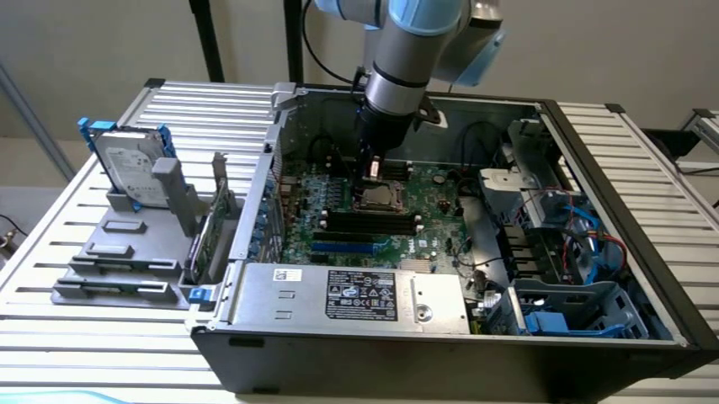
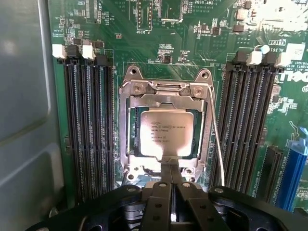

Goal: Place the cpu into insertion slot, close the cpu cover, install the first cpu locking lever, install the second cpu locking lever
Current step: 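Close the cpu cover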

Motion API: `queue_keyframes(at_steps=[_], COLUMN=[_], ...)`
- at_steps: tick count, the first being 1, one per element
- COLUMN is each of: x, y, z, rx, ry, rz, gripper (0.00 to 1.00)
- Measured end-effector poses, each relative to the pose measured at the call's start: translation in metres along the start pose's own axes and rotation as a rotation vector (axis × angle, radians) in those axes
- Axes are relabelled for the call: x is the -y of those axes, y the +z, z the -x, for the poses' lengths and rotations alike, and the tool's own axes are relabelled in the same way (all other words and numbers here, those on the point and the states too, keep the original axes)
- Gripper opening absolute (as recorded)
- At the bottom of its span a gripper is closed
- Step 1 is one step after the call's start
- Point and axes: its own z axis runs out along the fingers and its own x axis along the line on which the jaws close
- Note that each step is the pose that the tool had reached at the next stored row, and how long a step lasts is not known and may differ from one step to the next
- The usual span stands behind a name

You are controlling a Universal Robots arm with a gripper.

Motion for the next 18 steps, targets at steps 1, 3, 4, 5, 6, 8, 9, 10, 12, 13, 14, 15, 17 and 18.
queue_keyframes(at_steps=[1, 3, 4, 5, 6, 8, 9, 10, 12, 13, 14, 15, 17, 18], x=[0.0, 0.0003, 0.0007, 0.0012, 0.0031, 0.0075, 0.0103, 0.0135, 0.0204, 0.0239, 0.0277, 0.0308, 0.0318, 0.0318], y=[0.0, -0.0019, -0.0037, -0.0057, -0.009, -0.0107, -0.0112, -0.0114, -0.0115, -0.0114, -0.0112, -0.0107, -0.0105, -0.0105], z=[0.0, 0.0, 0.0, 0.0, 0.001, 0.003, 0.004, 0.006, 0.008, 0.009, 0.01, 0.01, 0.01, 0.01], rx=[0.0, -0.0011, -0.0009, -0.0009, -0.0007, -0.0011, -0.0009, -0.0009, -0.001, -0.0011, -0.0012, -0.0011, -0.001, -0.001], ry=[0.0, 0.0, 0.0, 0.0, 0.0, 0.0, 0.0, 0.0, 0.0, 0.0, 0.0, 0.0, -0.001, -0.001], rz=[-0.001, -0.0052, -0.0075, -0.009, -0.0106, -0.0107, -0.0108, -0.0108, -0.0109, -0.0108, -0.0109, -0.0108, -0.011, -0.0111], gripper=[0.11, 0.11, 0.11, 0.11, 0.11, 0.11, 0.11, 0.11, 0.11, 0.11, 0.11, 0.11, 0.11, 0.11])
